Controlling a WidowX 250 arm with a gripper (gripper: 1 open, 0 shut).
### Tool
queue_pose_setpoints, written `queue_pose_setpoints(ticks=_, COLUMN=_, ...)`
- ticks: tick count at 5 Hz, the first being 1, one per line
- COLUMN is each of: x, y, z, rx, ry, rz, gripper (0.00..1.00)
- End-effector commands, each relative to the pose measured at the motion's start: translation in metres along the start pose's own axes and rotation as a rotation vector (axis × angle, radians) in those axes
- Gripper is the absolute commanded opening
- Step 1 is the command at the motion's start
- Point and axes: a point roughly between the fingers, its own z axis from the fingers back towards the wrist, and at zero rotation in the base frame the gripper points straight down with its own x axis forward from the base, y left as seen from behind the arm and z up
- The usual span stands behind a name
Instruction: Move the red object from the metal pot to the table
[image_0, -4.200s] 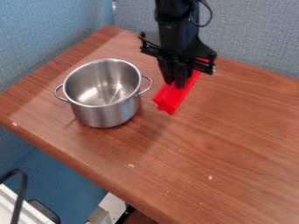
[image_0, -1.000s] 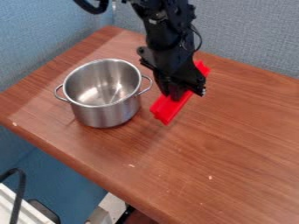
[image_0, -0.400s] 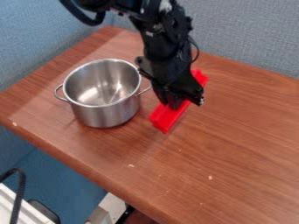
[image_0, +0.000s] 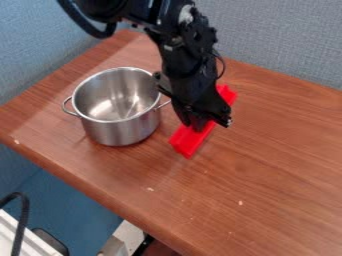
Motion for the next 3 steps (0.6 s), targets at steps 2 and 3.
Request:
queue_pose_setpoints(ticks=2, x=0.0041, y=0.0069, z=0.0092, rx=0.020, ry=-0.046, rz=0.039, gripper=0.00)
queue_pose_setpoints(ticks=3, x=0.0027, y=0.0074, z=0.0082, rx=0.023, ry=-0.040, rz=0.046, gripper=0.00)
